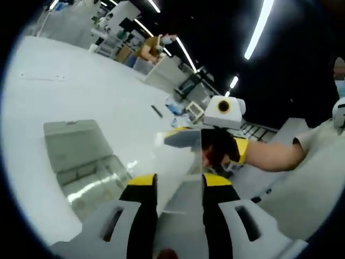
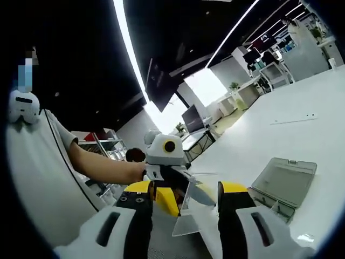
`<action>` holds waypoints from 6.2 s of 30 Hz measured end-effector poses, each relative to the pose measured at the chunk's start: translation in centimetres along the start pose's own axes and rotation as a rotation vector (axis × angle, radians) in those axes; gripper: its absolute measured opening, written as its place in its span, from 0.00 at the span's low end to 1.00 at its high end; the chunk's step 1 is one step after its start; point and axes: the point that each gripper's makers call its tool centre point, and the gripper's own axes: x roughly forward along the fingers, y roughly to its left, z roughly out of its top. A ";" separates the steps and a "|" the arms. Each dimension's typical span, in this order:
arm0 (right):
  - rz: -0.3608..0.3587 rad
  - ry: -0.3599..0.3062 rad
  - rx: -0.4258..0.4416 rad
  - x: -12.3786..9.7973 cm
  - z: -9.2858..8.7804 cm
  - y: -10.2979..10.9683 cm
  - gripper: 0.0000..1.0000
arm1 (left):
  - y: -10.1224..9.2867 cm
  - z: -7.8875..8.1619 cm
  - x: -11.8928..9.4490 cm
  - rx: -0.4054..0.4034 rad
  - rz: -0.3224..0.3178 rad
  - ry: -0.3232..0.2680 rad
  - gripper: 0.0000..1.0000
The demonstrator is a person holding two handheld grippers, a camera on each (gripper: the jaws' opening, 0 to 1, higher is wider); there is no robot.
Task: Insert the divider into the dual guide fixture by aligning both edges with the guide slots and pushing it downward to the bottom, including one-sided entry, uneven engagement, binding, and posture correction.
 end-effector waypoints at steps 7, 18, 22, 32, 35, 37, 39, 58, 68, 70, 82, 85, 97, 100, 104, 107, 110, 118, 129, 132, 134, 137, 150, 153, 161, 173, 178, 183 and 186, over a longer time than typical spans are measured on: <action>-0.007 -0.007 0.025 -0.1 0.0 -0.4 0.46 | -0.5 0.2 0.2 0.006 -0.023 -0.007 0.29; 0.003 -0.017 0.053 0.0 0.2 -0.5 0.44 | -1.5 0.4 0.6 0.012 -0.062 -0.007 0.29; 0.003 -0.014 0.052 0.0 0.1 -0.6 0.41 | -1.6 0.4 0.7 0.012 -0.071 -0.006 0.29; 0.000 -0.012 0.077 0.0 -0.1 -0.9 0.33 | -1.9 0.1 0.7 0.007 -0.088 -0.002 0.29; -0.001 -0.012 0.082 0.0 -0.1 -0.9 0.32 | -1.9 0.1 0.7 0.005 -0.089 -0.002 0.29; 0.000 -0.013 0.088 0.0 -0.1 -1.0 0.32 | -1.8 0.1 0.6 0.001 -0.091 -0.002 0.29; 0.001 -0.011 0.092 0.1 -0.2 -1.0 0.32 | -1.9 0.0 0.6 -0.001 -0.093 -0.002 0.29; -0.028 0.002 0.113 0.5 0.0 -1.2 0.30 | -1.8 0.5 0.5 -0.009 -0.097 -0.032 0.32; -0.126 0.032 0.113 0.8 -0.4 -2.8 0.30 | 0.0 -0.1 0.2 0.098 0.059 0.024 0.44; -0.172 0.047 0.127 0.8 -0.7 -3.5 0.30 | -0.2 -0.2 0.5 0.104 0.090 0.030 0.44; -0.331 0.069 0.143 1.2 -1.6 -5.9 0.30 | 0.6 -1.0 1.6 0.196 0.295 0.104 0.34; -0.369 0.079 0.148 1.2 -2.0 -6.3 0.30 | 1.2 -1.1 1.7 0.207 0.359 0.104 0.33; -0.470 0.096 0.177 1.1 -2.9 -7.0 0.30 | 2.9 -1.6 2.2 0.175 0.509 0.119 0.26; -0.488 0.096 0.186 1.0 -3.0 -7.2 0.30 | 3.2 -1.7 2.3 0.178 0.538 0.121 0.24; -0.518 0.096 0.193 0.9 -3.1 -7.3 0.30 | 3.8 -1.8 2.2 0.165 0.576 0.122 0.22; -0.536 0.099 0.195 0.8 -3.2 -7.5 0.30 | 4.1 -1.9 2.2 0.164 0.595 0.123 0.20; -0.553 0.106 0.203 0.8 -3.5 -7.6 0.30 | 4.3 -2.1 2.3 0.153 0.608 0.125 0.18; -0.565 0.099 0.224 0.9 -3.7 -7.6 0.30 | 4.7 -2.5 2.6 0.141 0.630 0.131 0.09; -0.596 0.110 0.237 0.7 -3.9 -8.2 0.29 | 5.0 -2.4 2.7 0.136 0.632 0.143 0.08; -0.602 0.112 0.242 0.7 -3.9 -8.3 0.29 | 4.9 -2.3 2.7 0.135 0.634 0.142 0.08; -0.614 0.122 0.239 0.6 -4.1 -8.5 0.29 | 5.0 -2.2 2.7 0.139 0.634 0.142 0.08; -0.609 0.116 0.251 0.7 -4.0 -8.5 0.29 | 5.1 -2.0 2.6 0.136 0.635 0.140 0.07; -0.627 0.131 0.283 0.9 -4.2 -8.8 0.30 | 5.7 -2.3 2.3 0.148 0.648 0.174 0.03; -0.625 0.129 0.291 1.0 -4.2 -8.9 0.31 | 5.8 -2.2 2.2 0.136 0.649 0.175 0.02; -0.588 0.141 0.286 1.3 -4.1 -8.8 0.32 | 6.4 -2.1 1.6 0.103 0.641 0.176 0.02; -0.562 0.119 0.249 1.0 -3.4 -9.1 0.37 | 6.5 -2.6 1.0 -0.004 0.589 0.177 0.02; -0.546 0.113 0.230 0.9 -3.3 -9.0 0.34 | 6.0 -2.7 1.4 -0.050 0.542 0.176 0.02; -0.530 0.119 0.240 1.0 -3.5 -8.8 0.33 | 5.5 -2.9 1.6 -0.067 0.496 0.174 0.02; -0.520 0.121 0.238 1.1 -3.6 -8.7 0.31 | 5.4 -3.1 1.7 -0.083 0.480 0.178 0.02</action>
